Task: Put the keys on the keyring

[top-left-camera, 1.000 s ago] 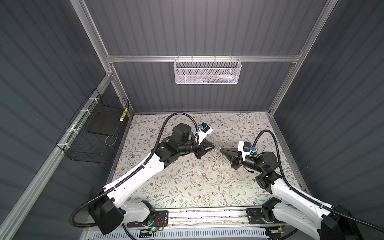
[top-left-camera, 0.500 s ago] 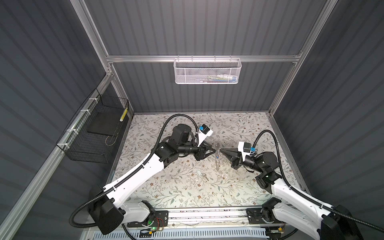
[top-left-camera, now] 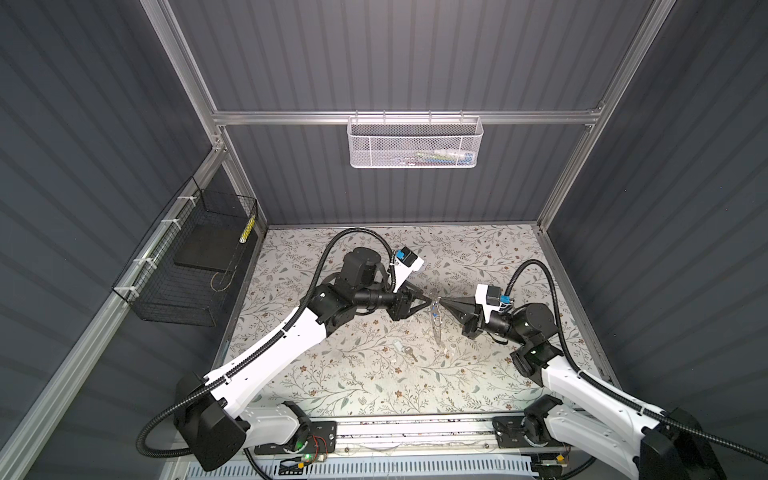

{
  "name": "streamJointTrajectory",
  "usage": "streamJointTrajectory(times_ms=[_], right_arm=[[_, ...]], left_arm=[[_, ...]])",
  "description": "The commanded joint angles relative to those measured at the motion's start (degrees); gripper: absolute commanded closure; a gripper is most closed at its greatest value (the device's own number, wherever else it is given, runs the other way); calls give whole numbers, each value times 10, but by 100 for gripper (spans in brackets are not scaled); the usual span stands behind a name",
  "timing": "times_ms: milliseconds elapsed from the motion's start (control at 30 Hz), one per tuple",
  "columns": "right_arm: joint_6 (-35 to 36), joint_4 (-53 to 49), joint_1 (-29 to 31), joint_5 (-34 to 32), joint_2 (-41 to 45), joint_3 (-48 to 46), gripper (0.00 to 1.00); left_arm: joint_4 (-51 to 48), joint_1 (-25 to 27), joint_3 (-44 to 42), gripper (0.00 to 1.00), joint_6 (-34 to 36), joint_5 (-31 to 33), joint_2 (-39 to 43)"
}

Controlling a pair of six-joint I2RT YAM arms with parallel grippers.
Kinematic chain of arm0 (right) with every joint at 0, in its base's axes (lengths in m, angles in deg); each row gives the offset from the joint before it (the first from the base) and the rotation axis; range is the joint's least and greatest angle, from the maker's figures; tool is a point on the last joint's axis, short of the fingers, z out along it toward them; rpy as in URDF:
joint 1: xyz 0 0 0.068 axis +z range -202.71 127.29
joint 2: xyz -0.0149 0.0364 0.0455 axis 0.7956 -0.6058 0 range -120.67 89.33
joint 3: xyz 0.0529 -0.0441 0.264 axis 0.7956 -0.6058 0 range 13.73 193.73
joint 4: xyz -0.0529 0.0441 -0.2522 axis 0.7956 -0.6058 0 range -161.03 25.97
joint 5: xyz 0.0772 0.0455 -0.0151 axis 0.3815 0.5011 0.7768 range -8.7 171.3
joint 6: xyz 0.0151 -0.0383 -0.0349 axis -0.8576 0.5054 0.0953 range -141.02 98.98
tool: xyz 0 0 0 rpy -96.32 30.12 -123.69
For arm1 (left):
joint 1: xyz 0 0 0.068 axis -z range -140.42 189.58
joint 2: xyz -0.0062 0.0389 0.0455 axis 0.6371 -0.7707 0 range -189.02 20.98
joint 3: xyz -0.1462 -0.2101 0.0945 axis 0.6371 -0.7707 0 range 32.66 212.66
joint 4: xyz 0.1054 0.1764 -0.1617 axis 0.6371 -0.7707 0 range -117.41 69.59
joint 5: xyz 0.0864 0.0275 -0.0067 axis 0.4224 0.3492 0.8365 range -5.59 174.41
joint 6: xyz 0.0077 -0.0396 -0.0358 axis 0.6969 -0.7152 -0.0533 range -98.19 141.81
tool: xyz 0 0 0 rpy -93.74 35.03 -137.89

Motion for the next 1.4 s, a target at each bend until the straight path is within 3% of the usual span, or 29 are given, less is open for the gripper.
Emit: streamJointTrajectory(times_ms=[0, 167, 500, 667, 1367], right_arm=[[14, 7, -2, 5, 11, 3, 100], [22, -8, -1, 4, 14, 7, 100], [24, -5, -1, -5, 14, 9, 100], [26, -5, -1, -8, 17, 9, 100], [5, 46, -1, -6, 19, 3, 100]], left_arm=[[-6, -4, 2, 54, -7, 23, 21], [9, -4, -3, 54, -20, 19, 23], [32, -5, -7, 62, -56, -59, -9], [29, -4, -8, 65, -60, -67, -18], [18, -5, -2, 100, -47, -100, -44]])
